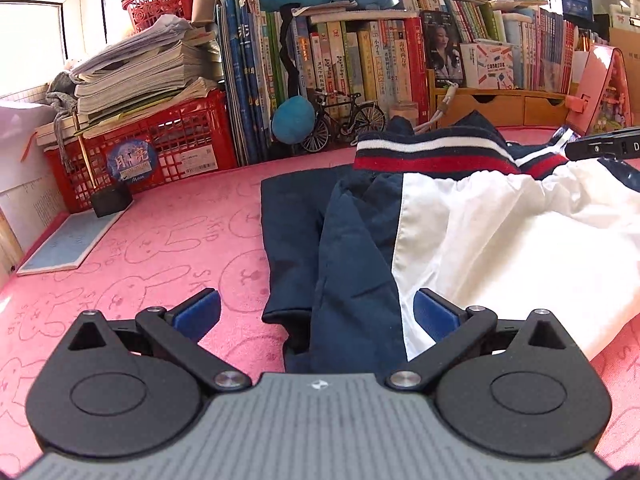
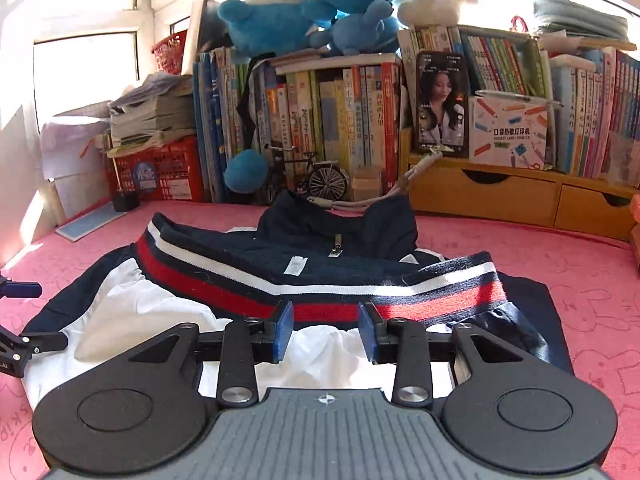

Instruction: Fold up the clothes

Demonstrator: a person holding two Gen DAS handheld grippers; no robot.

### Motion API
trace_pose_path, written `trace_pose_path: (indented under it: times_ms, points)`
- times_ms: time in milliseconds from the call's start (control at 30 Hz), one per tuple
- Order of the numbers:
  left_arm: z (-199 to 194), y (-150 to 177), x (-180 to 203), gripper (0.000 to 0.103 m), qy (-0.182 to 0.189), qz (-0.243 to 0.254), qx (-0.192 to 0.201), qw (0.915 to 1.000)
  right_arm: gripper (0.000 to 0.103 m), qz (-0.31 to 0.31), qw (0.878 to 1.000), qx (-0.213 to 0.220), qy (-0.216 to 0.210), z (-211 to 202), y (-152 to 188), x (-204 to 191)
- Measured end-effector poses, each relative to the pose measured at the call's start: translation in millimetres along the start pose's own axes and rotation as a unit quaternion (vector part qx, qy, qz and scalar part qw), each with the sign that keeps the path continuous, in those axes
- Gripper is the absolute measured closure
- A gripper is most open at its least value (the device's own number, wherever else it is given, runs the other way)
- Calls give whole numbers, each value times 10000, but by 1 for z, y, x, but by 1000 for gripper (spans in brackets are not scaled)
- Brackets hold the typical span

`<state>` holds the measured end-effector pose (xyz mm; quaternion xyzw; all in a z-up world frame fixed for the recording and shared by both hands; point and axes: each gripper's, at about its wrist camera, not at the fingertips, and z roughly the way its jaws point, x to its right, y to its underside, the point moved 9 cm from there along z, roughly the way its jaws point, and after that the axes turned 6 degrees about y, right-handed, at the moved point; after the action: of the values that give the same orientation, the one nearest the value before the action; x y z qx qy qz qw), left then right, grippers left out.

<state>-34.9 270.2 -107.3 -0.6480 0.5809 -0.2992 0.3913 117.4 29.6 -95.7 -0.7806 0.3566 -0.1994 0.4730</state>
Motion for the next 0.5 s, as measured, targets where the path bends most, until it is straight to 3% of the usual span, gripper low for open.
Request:
trace_pose_path:
  times_ms: [67, 200, 300, 367, 433, 500]
  points:
    - [1, -19, 10, 0, 228, 96, 198, 9995, 61, -313, 9989, 82, -343, -11, -2, -7]
    - [24, -50, 41, 0, 442, 401, 420, 9973, 61, -1157, 9912, -207, -617, -1, 2, -48]
    - [54, -56, 45, 0, 250, 231, 147, 9993, 61, -1222, 9886, -624, -619, 37, 6, -61]
    - [64, -58, 39, 0, 1, 32, 60, 10000, 61, -631, 9934, -877, -389, 68, 4, -46]
    - [68, -58, 27, 1, -347, -235, 51, 9991, 62, 683, 9915, -1012, -448, 77, -4, -21]
    - [64, -62, 14, 0, -440, -410, 182, 9980, 60, 1500, 9837, -656, -739, 62, -17, 1]
